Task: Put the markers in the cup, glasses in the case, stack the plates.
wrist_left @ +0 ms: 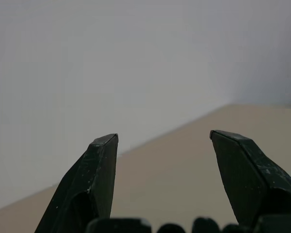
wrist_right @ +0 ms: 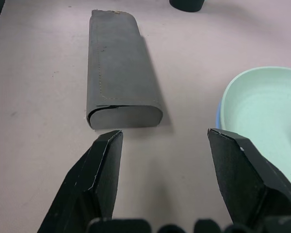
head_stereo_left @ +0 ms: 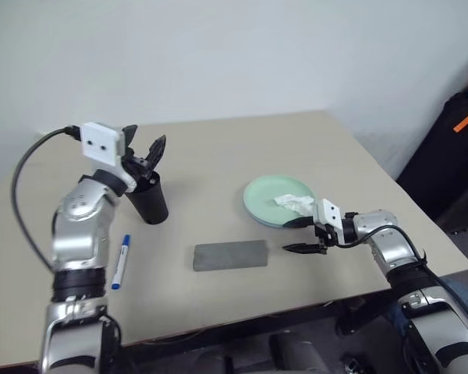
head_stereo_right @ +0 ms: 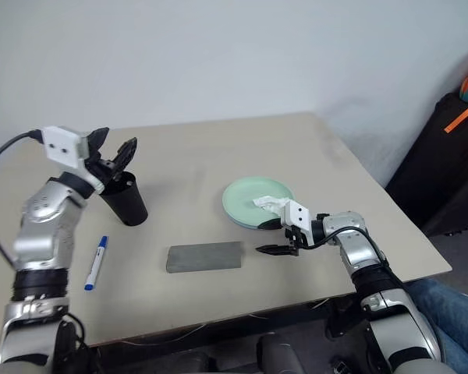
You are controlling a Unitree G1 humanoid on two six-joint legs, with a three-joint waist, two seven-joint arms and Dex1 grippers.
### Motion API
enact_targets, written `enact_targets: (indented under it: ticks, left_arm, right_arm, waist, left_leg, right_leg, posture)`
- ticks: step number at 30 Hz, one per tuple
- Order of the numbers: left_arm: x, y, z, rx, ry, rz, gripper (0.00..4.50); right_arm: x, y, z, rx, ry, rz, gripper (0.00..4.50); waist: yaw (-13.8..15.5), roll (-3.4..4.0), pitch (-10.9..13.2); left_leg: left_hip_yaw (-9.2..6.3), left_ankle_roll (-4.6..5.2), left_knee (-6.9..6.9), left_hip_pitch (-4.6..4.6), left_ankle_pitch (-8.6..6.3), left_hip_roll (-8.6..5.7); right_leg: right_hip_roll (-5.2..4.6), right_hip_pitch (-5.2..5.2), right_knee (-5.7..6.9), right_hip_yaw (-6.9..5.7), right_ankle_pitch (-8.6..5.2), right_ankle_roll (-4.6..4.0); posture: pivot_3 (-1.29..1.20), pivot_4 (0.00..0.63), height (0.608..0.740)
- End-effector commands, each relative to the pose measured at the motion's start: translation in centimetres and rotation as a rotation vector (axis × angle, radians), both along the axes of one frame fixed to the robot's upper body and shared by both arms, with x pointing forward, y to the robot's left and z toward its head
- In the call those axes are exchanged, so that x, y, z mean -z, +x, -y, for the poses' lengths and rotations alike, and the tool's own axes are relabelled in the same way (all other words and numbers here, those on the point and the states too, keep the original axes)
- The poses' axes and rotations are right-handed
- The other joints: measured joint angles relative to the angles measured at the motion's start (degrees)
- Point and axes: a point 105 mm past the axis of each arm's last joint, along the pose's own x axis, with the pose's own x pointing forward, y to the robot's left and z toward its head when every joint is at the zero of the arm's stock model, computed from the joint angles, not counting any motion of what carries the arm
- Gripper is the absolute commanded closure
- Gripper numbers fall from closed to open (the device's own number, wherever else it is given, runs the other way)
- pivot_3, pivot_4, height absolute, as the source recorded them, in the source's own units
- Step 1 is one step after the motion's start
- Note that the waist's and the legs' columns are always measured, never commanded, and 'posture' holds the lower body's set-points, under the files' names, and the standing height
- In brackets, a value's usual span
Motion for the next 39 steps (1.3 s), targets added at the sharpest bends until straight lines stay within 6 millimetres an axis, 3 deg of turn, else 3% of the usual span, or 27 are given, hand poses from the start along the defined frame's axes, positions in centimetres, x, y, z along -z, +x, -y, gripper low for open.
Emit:
enact_targets:
  ticks: [1,6,11,14,23,25,28,32,39]
  left_arm:
    - [-0.4,-2.8,0.2,0.12,0.03,-0.079,1.32]
    - [2.0,-5.2,-0.9,0.127,0.087,-0.244,1.32]
    - [5.3,-6.2,-4.0,-0.028,0.187,-0.409,1.32]
    - [6.9,-6.6,-5.8,-0.124,0.217,-0.507,1.32]
    - [9.3,-6.9,-9.8,-0.416,0.148,-0.683,1.32]
    - [10.0,-6.9,-10.6,-0.484,0.129,-0.714,0.94]
    - [11.0,-6.9,-10.9,-0.522,0.121,-0.747,0.07]
    - [12.6,-6.9,-10.9,-0.571,0.101,-0.798,0.01]
    - [14.2,-6.7,-8.5,-0.49,0.074,-0.845,0.01]
  right_arm:
    - [-2.2,0.7,-0.4,-0.028,0.035,0.055,1.47]
    - [-3.4,0.6,-0.7,-0.054,0.099,0.033,1.47]
    - [-5.4,0.4,-1.4,-0.08,0.201,-0.003,1.47]
    - [-5.4,0.4,-1.5,-0.086,0.195,0.0,1.47]
    - [-4.8,0.4,-1.6,-0.081,0.173,0.007,1.47]
    - [-4.7,0.5,-1.6,-0.079,0.17,0.009,1.47]
    - [-4.6,0.5,-1.6,-0.077,0.165,0.011,1.47]
    - [-4.3,0.5,-1.4,-0.069,0.154,0.013,1.47]
    - [-3.9,0.5,-1.4,-0.061,0.145,0.018,1.47]
  waist:
    - [-0.13,0.02,0.01]
    - [-0.03,0.01,0.03]
    - [-0.03,0.04,0.05]
    - [-0.02,0.04,0.05]
    - [0.11,0.04,0.05]
    - [0.19,0.04,0.05]
    - [0.22,0.04,0.05]
    - [0.24,0.03,0.04]
    - [0.24,0.02,0.03]
  left_leg:
    - [0.02,0.0,0.0,0.01,0.0,0.0]
    - [0.0,0.01,0.05,0.09,0.01,0.04]
    - [-0.03,0.0,0.03,0.08,0.01,0.12]
    - [-0.03,-0.01,0.0,0.08,0.0,0.15]
    - [-0.02,-0.05,-0.18,0.07,-0.02,0.16]
    - [-0.02,-0.07,-0.21,0.07,-0.03,0.13]
    - [-0.02,-0.11,-0.23,0.07,-0.05,0.1]
    - [-0.02,-0.16,-0.24,0.07,-0.08,0.06]
    - [-0.02,-0.17,-0.23,0.07,-0.09,0.02]
  right_leg:
    - [0.0,0.0,0.0,0.01,-0.02,-0.03]
    - [0.01,0.04,0.01,-0.01,-0.04,-0.05]
    - [-0.01,-0.03,0.01,0.0,-0.05,-0.06]
    - [-0.01,-0.07,0.01,-0.03,-0.05,-0.06]
    - [-0.08,-0.13,-0.01,-0.2,-0.05,-0.06]
    - [-0.08,-0.14,-0.01,-0.24,-0.05,-0.06]
    - [-0.08,-0.14,-0.01,-0.31,-0.04,-0.06]
    - [-0.08,-0.14,-0.01,-0.33,-0.03,-0.06]
    - [-0.08,-0.13,-0.02,-0.32,-0.03,-0.06]
  posture:
    - [0.0,0.0,0.74]
    - [0.0,0.0,0.74]
    - [0.0,0.0,0.74]
    - [0.0,0.0,0.74]
    - [0.0,0.0,0.74]
    - [0.0,0.0,0.74]
    - [0.0,0.0,0.74]
    - [0.0,0.0,0.74]
    - [0.0,0.0,0.74]
